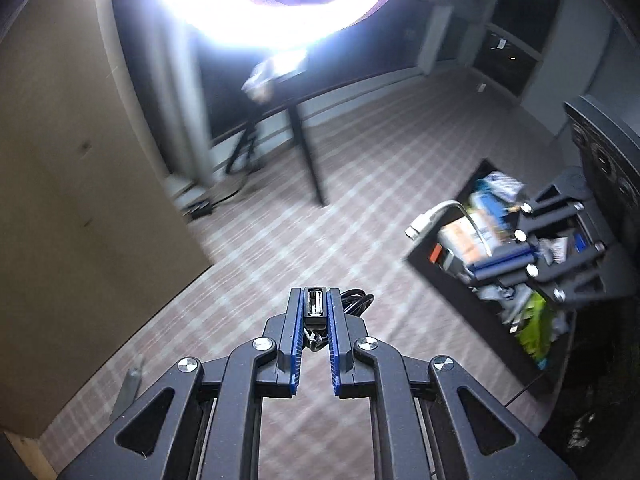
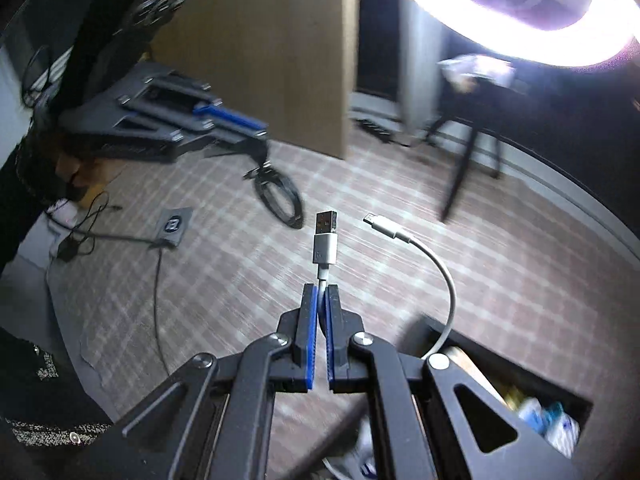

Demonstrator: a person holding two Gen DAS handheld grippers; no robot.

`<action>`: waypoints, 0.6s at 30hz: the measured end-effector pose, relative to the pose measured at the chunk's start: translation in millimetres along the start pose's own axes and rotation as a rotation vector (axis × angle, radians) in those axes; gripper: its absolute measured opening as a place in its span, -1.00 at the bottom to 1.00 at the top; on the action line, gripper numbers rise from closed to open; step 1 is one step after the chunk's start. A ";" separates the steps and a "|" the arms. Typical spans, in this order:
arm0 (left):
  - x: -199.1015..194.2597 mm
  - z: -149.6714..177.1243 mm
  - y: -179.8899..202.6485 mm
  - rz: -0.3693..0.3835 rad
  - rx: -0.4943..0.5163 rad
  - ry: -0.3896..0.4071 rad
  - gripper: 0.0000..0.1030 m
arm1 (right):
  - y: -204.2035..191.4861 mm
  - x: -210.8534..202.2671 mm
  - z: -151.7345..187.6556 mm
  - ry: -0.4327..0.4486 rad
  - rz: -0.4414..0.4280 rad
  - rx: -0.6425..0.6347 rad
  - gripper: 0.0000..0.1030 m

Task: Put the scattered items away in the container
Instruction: 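Carry the cable over the black box and open both tools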

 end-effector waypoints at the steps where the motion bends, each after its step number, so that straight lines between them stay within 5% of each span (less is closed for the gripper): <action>1: -1.7 -5.9 13.7 0.012 0.022 0.005 -0.81 | 8.8 -7.5 9.1 0.006 0.014 0.027 -0.93; 18: 42.0 -72.0 228.7 0.199 0.340 -0.057 -0.81 | 124.9 -68.5 183.0 0.038 0.107 0.476 -0.93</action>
Point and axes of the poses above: each gripper's, at about its wrist camera, not at the fingertips, and x roughly the way its jaws point, y to its right, z to its underside, the point moved 8 cm from there along x, roughly the way its jaws point, and after that the axes turned 15 degrees about -y, right-handed, at the moved point
